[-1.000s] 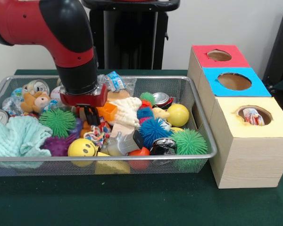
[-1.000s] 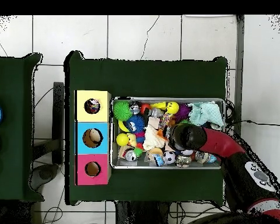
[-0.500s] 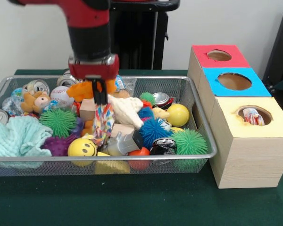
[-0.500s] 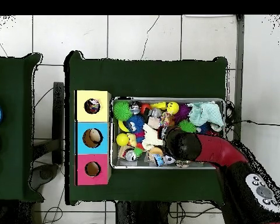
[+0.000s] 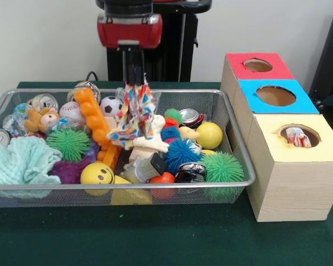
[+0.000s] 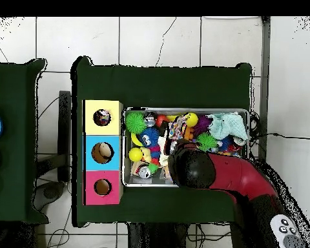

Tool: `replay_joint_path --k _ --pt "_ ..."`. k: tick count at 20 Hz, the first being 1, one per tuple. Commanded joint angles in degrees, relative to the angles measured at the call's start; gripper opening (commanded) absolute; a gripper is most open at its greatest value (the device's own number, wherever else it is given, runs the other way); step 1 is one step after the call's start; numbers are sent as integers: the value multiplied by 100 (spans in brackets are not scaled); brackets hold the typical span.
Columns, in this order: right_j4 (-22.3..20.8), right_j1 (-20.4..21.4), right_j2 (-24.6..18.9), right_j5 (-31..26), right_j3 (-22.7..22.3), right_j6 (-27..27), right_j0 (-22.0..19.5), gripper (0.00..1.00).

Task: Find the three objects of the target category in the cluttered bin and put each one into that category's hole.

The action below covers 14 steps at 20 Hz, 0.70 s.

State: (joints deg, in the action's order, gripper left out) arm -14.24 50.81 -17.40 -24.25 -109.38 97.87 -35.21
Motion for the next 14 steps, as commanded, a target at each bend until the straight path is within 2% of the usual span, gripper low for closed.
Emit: replay_joint_path --k 1,6,9,11,14 --pt "421 565 22 217 -794 1139 128 0" --pt "633 854 184 305 -1111 1334 392 0" --pt "747 873 337 392 -1155 1488 666 0" --pt "847 964 528 313 -1122 1658 981 0" --pt "949 1037 993 163 -972 2081 1682 0"
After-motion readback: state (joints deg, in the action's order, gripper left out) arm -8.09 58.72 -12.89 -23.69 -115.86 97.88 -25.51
